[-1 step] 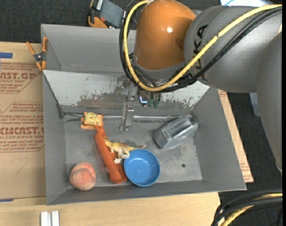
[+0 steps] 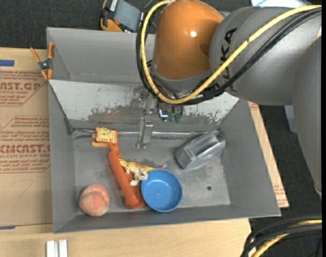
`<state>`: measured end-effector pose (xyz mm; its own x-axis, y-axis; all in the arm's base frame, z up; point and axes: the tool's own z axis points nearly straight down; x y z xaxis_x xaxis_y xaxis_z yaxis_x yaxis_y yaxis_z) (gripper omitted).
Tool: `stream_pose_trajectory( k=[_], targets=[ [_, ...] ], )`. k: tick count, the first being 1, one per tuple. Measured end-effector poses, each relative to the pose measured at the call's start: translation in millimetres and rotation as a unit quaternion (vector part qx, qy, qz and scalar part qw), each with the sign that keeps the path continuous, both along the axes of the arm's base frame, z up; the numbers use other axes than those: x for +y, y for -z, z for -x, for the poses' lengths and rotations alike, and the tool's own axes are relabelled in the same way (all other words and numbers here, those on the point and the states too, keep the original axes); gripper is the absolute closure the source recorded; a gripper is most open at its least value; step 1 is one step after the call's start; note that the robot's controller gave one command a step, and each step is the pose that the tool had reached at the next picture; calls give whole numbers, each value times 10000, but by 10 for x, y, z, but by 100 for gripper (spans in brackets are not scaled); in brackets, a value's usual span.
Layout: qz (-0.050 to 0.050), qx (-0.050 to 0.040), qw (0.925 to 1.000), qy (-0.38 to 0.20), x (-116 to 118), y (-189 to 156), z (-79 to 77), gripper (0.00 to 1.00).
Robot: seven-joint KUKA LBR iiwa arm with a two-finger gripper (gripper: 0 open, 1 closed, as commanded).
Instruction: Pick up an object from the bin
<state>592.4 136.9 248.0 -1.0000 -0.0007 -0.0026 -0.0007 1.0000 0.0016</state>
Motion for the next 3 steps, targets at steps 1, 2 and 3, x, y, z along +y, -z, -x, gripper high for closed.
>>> stream_pose_trajectory(
  k=[1,2,3],
  targets=[
    [-1,6,9983,-584,262,682,208,0],
    [-12,-36,9993,-378,284,597,418,0],
    [-3,10,9934,-1144,429,1276,685,0]
  ],
)
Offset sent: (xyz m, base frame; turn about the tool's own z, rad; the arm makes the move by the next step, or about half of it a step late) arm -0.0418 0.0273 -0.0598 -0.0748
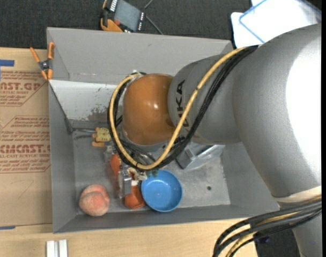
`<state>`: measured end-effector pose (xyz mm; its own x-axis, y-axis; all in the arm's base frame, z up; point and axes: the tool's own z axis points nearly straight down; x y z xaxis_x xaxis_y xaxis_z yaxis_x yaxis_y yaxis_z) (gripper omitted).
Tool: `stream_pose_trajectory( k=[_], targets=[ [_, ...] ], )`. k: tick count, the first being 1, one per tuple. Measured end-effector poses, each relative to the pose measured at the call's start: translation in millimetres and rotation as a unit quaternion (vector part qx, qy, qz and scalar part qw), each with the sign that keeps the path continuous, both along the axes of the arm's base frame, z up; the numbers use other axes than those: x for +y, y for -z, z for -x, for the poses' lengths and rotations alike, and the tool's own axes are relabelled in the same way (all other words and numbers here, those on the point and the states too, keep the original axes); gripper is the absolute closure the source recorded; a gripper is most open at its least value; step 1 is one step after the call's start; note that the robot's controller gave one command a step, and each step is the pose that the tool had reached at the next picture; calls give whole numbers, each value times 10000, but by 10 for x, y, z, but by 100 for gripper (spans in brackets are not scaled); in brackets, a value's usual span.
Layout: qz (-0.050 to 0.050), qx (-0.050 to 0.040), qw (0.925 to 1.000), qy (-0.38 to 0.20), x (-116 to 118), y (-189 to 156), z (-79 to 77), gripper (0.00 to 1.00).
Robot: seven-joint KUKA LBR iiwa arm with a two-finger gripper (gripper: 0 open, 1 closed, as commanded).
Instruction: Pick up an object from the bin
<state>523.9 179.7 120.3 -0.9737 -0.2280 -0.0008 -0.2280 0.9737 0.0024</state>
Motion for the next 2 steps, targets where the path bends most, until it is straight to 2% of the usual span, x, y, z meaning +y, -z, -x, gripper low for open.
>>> stream_pose_trajectory(
  k=[1,2],
  targets=[
    [-14,-53,10000,16,-176,-90,360,0],
    [-16,-27,9977,-682,-538,329,239,0]
  ],
)
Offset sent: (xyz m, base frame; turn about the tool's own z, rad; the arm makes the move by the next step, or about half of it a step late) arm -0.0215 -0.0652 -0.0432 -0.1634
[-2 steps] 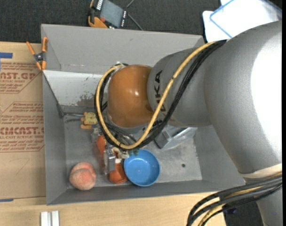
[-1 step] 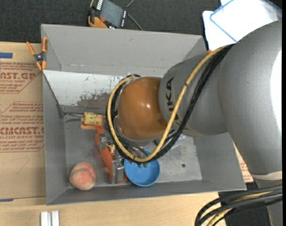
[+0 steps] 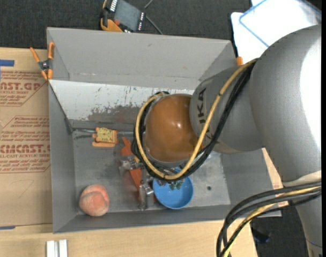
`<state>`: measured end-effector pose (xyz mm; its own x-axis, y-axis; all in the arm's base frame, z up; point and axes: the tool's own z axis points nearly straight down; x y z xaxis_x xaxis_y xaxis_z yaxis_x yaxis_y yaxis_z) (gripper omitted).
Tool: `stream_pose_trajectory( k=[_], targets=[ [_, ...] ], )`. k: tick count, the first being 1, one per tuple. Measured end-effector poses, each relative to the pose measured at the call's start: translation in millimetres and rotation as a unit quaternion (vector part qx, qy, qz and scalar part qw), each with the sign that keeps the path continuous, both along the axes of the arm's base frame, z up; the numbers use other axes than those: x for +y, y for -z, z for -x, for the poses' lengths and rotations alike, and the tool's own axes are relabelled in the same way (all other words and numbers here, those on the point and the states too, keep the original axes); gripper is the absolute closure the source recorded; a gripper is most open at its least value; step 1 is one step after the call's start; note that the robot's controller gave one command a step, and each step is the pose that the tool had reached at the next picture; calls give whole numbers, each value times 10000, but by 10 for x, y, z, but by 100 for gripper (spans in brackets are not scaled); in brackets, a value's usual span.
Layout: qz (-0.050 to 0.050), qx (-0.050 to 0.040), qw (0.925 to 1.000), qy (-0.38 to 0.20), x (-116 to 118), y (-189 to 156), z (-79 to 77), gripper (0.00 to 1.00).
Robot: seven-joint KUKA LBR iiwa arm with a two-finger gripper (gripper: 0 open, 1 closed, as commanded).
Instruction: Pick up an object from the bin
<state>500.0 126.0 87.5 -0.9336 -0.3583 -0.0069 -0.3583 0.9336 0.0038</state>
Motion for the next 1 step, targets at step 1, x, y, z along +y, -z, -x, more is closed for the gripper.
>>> stream_pose_trajectory(
  k=[1],
  targets=[
    [21,25,10000,5,-116,112,6,0]
  ],
)
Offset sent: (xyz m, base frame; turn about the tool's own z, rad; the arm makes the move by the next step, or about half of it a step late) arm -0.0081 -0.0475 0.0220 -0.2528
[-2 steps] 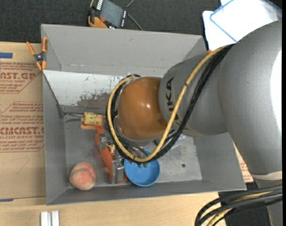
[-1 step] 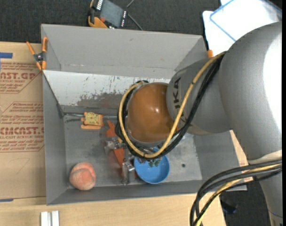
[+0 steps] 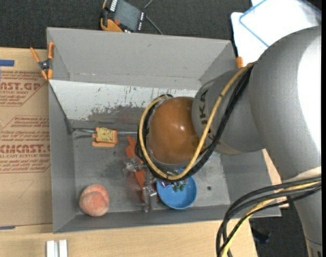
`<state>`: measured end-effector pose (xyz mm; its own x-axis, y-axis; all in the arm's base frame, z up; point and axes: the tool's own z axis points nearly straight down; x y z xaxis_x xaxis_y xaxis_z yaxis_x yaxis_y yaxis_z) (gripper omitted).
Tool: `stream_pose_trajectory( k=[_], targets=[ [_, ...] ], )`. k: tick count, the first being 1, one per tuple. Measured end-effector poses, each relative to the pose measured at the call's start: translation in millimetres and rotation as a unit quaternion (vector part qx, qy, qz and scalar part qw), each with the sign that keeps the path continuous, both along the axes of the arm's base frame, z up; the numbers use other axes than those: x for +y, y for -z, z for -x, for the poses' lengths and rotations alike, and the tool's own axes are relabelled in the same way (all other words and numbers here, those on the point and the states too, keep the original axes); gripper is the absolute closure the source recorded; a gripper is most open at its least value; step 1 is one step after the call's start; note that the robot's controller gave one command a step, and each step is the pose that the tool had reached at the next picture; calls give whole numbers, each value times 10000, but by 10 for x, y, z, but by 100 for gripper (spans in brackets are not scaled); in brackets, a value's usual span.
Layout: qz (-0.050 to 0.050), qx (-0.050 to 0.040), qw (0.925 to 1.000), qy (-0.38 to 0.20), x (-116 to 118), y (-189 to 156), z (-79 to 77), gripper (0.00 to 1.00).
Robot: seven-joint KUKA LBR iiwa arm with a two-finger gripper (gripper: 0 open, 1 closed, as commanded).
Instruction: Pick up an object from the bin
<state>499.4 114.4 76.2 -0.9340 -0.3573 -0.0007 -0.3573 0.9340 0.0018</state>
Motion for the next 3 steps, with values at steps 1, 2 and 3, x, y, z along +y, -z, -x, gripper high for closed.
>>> stream_pose_trajectory(
  k=[1,2,3],
  targets=[
    [-11,-17,9920,-1259,-349,-332,71,100],
    [-12,-16,9920,-1260,-349,-332,71,100],
    [-25,-44,9909,-1346,-386,-298,156,100]
  ],
)
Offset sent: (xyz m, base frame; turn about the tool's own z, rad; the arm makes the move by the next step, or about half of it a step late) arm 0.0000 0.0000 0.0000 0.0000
